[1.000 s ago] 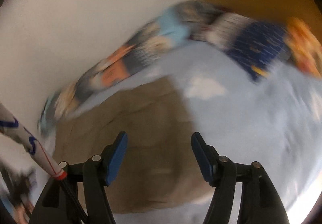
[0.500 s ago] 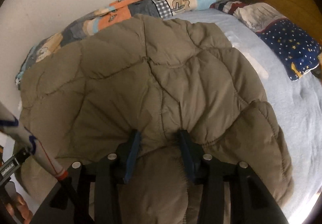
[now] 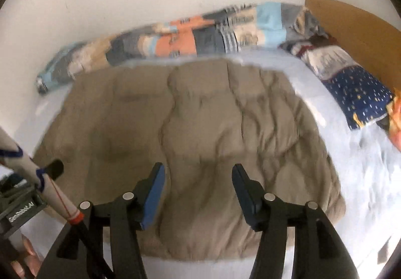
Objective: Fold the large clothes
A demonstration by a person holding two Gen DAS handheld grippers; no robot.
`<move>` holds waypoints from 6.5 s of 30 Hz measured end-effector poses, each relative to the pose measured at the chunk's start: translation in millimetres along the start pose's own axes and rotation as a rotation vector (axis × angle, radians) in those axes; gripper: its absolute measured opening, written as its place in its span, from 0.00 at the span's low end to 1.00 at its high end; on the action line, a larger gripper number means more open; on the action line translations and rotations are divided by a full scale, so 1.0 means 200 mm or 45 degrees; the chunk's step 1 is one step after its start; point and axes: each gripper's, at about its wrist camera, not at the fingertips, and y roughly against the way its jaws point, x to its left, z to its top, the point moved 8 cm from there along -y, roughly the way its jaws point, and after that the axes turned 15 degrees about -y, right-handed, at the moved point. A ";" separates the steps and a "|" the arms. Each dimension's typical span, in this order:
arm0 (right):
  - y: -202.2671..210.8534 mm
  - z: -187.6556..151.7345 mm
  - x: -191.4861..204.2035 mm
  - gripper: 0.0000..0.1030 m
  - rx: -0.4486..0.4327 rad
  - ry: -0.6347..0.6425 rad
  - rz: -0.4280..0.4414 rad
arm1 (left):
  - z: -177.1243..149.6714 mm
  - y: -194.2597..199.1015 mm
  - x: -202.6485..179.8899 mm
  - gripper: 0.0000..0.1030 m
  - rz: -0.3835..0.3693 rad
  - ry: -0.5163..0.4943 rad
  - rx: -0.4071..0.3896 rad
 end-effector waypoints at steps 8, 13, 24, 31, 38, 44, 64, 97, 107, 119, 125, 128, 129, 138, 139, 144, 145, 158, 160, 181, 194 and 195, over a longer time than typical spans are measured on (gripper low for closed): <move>-0.03 -0.10 -0.04 0.67 0.094 -0.014 0.015 | -0.09 0.07 0.00 0.89 -0.039 0.027 -0.008; 0.23 -0.11 -0.08 0.67 -0.069 -0.012 -0.002 | -0.12 0.36 -0.04 0.89 -0.027 -0.030 -0.166; 0.60 -0.30 -0.13 0.68 -0.177 0.043 0.013 | -0.29 0.72 -0.05 0.89 -0.013 -0.100 -0.272; 0.87 -0.34 -0.13 0.72 -0.350 0.101 0.054 | -0.31 0.98 -0.09 0.89 0.021 -0.133 -0.419; 0.93 -0.44 -0.16 0.81 -0.442 0.134 0.103 | -0.42 0.80 -0.17 0.92 0.019 -0.211 -0.321; 0.88 -0.46 -0.15 0.81 -0.450 0.186 0.058 | -0.43 0.68 -0.14 0.92 0.012 -0.184 -0.280; 0.72 -0.47 -0.11 0.82 -0.356 0.159 0.050 | -0.43 0.53 -0.09 0.92 -0.011 -0.121 -0.197; 0.79 -0.47 -0.10 0.84 -0.386 0.161 0.053 | -0.41 0.61 -0.10 0.92 0.040 -0.156 -0.253; 0.78 -0.47 -0.10 0.85 -0.376 0.159 0.051 | -0.41 0.61 -0.10 0.92 0.043 -0.157 -0.251; 0.77 -0.48 -0.10 0.86 -0.367 0.156 0.046 | -0.41 0.61 -0.11 0.92 0.043 -0.157 -0.249; 0.77 -0.48 -0.11 0.86 -0.370 0.154 0.048 | -0.41 0.62 -0.11 0.92 0.041 -0.154 -0.256; 0.79 -0.47 -0.11 0.86 -0.386 0.140 0.051 | -0.40 0.67 -0.09 0.92 0.046 -0.139 -0.307; 0.81 -0.46 -0.12 0.86 -0.404 0.130 0.056 | -0.40 0.68 -0.09 0.92 0.046 -0.138 -0.322; 0.99 -0.43 -0.09 0.88 -0.547 0.123 0.103 | -0.37 0.85 -0.14 0.92 0.036 -0.176 -0.412; 1.00 -0.43 -0.09 0.88 -0.549 0.122 0.105 | -0.37 0.88 -0.15 0.92 0.037 -0.178 -0.427; 1.05 -0.45 -0.05 0.88 -0.542 0.119 0.133 | -0.37 0.95 -0.14 0.92 0.050 -0.182 -0.450; 1.06 -0.46 -0.04 0.88 -0.547 0.123 0.138 | -0.37 0.96 -0.14 0.92 0.054 -0.182 -0.451; 1.25 -0.47 0.02 0.89 -0.614 0.127 0.182 | -0.39 1.17 -0.08 0.94 0.086 -0.136 -0.511; 1.27 -0.48 0.02 0.90 -0.618 0.135 0.186 | -0.40 1.16 -0.06 0.94 0.083 -0.127 -0.483; 1.17 -0.48 0.00 0.90 -0.533 0.097 0.148 | -0.43 1.04 -0.05 0.94 0.057 -0.130 -0.382; 1.07 -0.48 -0.03 0.90 -0.477 0.077 0.111 | -0.43 0.98 0.01 0.94 0.125 -0.124 -0.308; 1.07 -0.48 -0.03 0.90 -0.476 0.077 0.109 | -0.43 0.97 0.02 0.94 0.134 -0.121 -0.297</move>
